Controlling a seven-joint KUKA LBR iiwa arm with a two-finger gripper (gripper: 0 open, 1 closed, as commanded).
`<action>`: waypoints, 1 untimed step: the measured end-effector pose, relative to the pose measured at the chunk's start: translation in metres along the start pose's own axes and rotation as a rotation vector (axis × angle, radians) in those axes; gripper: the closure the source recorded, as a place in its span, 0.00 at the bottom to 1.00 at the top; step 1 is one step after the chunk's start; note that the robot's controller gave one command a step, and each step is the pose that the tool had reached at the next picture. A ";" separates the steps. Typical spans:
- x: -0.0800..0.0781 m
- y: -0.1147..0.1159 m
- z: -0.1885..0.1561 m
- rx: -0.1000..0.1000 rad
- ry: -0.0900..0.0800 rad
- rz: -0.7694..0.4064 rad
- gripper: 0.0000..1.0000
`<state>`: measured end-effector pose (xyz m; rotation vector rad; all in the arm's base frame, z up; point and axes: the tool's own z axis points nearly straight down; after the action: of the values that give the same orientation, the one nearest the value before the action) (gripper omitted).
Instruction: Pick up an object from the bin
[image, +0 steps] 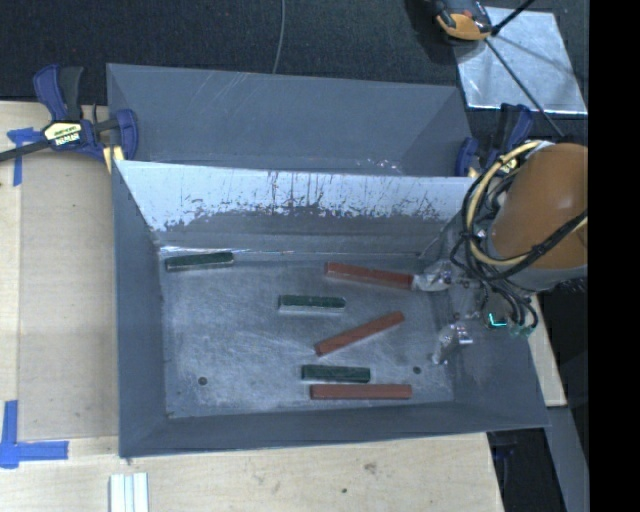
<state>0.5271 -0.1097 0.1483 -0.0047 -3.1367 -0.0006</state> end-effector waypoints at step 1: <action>-0.002 0.000 -0.004 0.001 -0.008 -0.003 0.00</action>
Offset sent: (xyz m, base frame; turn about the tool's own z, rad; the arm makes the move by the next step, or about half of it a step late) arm 0.0237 0.0249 -0.0783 -0.0586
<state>0.5291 -0.1094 0.1524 -0.0005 -3.1447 0.0015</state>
